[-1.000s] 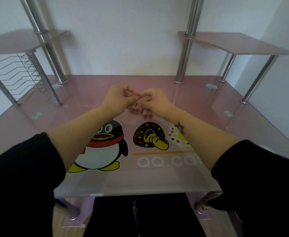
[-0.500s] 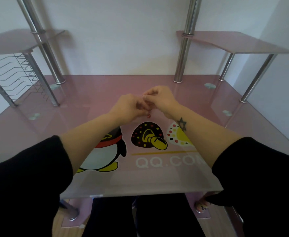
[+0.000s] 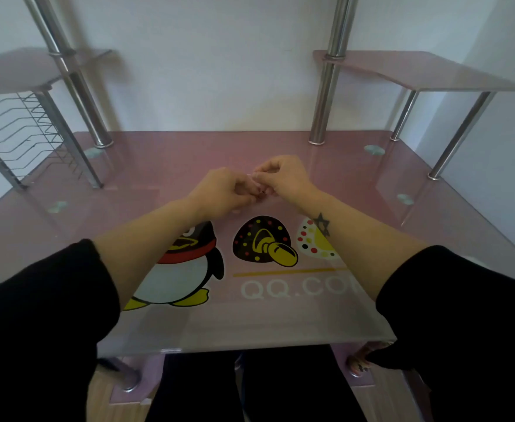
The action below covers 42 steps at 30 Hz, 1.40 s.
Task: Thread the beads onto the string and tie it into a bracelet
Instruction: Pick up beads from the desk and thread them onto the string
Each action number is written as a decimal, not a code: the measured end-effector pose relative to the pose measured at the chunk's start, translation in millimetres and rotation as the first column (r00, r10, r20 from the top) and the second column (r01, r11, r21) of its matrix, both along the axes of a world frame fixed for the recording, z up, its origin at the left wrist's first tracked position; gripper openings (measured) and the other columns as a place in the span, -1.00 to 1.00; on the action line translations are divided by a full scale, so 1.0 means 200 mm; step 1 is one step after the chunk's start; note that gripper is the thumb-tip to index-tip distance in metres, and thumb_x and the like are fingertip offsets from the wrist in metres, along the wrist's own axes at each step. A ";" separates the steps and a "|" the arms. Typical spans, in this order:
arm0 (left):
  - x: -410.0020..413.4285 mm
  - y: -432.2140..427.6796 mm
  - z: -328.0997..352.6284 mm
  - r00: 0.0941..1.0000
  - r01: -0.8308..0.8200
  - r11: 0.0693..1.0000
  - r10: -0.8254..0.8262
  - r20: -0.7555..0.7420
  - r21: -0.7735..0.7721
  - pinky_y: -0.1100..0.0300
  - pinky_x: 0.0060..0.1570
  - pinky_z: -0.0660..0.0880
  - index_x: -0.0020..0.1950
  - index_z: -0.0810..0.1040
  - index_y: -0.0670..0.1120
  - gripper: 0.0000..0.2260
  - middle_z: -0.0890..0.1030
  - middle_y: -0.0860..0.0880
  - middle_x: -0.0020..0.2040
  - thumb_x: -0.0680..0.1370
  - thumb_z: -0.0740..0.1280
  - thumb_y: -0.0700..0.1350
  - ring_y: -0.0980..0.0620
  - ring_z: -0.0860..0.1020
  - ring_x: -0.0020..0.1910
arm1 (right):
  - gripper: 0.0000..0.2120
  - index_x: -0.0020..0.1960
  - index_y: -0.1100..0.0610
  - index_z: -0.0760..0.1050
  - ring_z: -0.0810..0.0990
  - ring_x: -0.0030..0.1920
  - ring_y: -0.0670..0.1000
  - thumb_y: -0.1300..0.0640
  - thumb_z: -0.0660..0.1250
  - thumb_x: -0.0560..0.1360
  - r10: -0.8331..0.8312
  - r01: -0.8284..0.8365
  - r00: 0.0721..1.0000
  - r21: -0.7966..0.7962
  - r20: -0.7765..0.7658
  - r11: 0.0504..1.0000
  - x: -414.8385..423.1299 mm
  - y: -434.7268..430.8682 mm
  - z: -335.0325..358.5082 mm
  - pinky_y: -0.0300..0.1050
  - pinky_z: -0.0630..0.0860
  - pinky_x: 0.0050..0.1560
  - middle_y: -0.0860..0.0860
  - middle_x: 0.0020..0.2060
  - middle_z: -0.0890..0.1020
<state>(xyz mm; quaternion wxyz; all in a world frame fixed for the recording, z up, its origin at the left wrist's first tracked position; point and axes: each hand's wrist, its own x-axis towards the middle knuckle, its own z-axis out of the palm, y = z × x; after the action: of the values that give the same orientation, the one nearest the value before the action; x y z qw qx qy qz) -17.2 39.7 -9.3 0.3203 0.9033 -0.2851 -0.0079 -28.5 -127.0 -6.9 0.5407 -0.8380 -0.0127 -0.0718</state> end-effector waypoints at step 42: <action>0.00 0.14 -0.04 0.960 -0.244 0.942 0.201 -0.195 -0.232 0.23 -0.12 0.56 -0.09 0.64 -0.06 -0.86 0.68 0.05 -0.24 0.40 0.53 -0.18 0.13 0.64 -0.22 | -0.92 -0.10 0.15 0.68 0.65 -0.32 -0.04 0.17 0.45 0.44 0.139 -0.079 0.979 -0.358 0.146 0.930 -0.01 0.08 -0.05 -0.13 0.63 -0.24 0.03 -0.29 0.70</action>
<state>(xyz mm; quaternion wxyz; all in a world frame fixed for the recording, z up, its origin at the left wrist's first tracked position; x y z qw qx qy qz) -16.7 67.3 -17.9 0.4549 0.8775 -0.1516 -0.0113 -30.8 -110.9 -17.8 0.3828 -0.9098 -0.1177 -0.1091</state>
